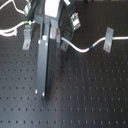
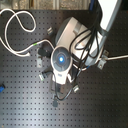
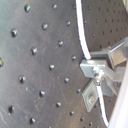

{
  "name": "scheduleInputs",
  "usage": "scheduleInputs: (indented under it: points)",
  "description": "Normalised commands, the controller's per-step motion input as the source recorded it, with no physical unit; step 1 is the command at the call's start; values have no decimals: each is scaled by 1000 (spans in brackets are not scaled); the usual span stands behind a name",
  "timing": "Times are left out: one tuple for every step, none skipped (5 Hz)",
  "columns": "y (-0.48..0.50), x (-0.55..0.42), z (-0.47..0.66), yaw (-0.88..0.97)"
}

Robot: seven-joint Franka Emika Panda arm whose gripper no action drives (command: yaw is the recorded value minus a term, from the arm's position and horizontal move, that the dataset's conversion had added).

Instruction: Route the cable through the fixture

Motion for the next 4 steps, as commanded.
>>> scheduleInputs:
  points:
    - [-154,-219,-341,60]
    - [-169,-247,-273,77]
    - [-38,-163,-285,94]
    - [-20,74,-103,57]
